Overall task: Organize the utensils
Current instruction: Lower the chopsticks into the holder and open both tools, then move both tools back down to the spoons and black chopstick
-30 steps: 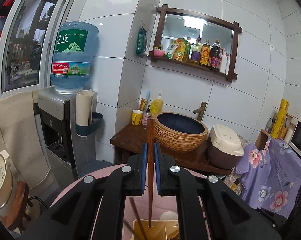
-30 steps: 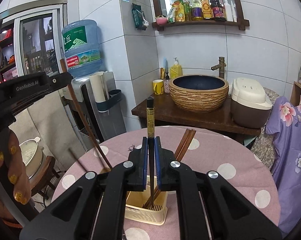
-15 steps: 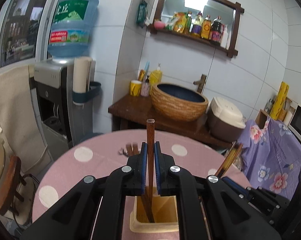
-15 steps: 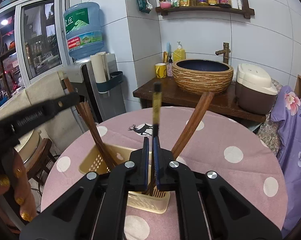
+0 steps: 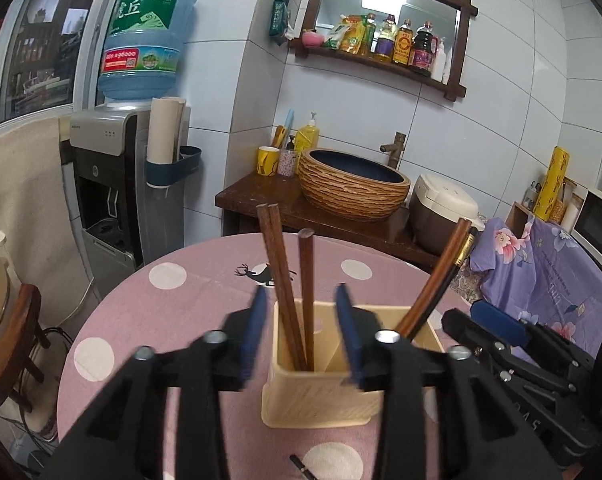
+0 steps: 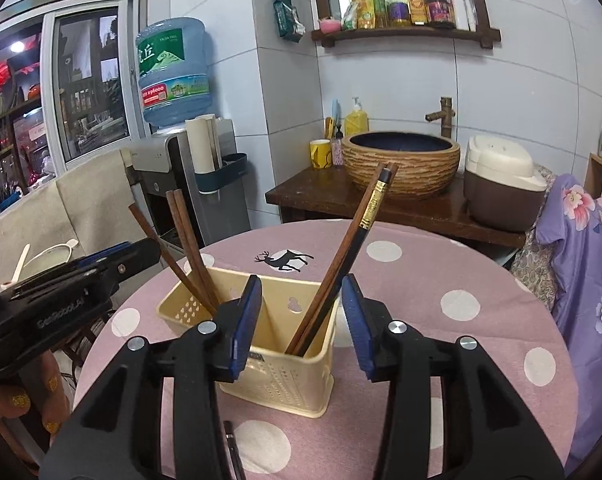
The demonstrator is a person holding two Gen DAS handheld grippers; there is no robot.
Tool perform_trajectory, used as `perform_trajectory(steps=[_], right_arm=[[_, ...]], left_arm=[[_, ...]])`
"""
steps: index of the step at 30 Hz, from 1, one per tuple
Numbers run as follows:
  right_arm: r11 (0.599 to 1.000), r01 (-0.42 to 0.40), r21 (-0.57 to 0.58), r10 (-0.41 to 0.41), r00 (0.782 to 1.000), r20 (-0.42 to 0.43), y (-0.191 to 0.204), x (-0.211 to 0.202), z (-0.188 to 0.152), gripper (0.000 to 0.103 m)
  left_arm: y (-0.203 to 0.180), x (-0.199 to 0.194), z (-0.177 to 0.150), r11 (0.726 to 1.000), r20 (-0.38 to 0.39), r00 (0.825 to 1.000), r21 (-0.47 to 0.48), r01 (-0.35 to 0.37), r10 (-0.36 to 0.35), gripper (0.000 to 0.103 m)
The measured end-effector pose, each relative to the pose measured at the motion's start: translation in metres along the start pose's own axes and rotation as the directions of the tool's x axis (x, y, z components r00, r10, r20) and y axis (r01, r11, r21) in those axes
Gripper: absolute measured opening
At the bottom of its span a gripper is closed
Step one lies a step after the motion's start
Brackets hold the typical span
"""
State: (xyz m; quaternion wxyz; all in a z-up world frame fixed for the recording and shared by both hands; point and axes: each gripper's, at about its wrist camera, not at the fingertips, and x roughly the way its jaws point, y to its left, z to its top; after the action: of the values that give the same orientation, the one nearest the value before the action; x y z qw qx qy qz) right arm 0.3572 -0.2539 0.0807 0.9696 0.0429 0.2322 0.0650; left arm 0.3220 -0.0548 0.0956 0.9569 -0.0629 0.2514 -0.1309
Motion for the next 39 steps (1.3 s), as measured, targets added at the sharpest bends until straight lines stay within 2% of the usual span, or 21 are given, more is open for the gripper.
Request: perform_trajectory(steps=[6, 12, 24, 37, 39], right_arm=[[0.999, 0.017, -0.027, -0.016, 0.999, 0.034, 0.0, -0.031, -0.022, 0.047], [1.0, -0.002, 0.008, 0.002, 0.999, -0.034, -0.006, -0.05, -0.057, 0.049], [1.0, -0.007, 0.001, 0.007, 0.986, -0.167, -0.011, -0.053, -0.128, 0.053], [0.999, 0.021, 0.027, -0.014, 0.973, -0.232, -0.023, -0.058, -0.172, 0.053], [0.999, 0.019, 0.03, -0.012, 0.97, -0.242, -0.024, -0.058, -0.177, 0.053]], left_arm=[[0.009, -0.024, -0.029, 1.0, -0.024, 1.0, -0.016, -0.008, 0.008, 0.06], [0.016, -0.036, -0.064, 1.0, -0.094, 0.996, -0.021, -0.002, 0.0, 0.069], [0.023, -0.049, -0.131, 0.999, -0.207, 0.978, -0.039, -0.013, 0.005, 0.072], [0.017, -0.064, -0.184, 0.998, -0.27, 0.962, -0.037, -0.047, 0.036, 0.07], [0.014, -0.064, -0.19, 0.998, -0.285, 0.958, -0.038, -0.041, 0.028, 0.067]])
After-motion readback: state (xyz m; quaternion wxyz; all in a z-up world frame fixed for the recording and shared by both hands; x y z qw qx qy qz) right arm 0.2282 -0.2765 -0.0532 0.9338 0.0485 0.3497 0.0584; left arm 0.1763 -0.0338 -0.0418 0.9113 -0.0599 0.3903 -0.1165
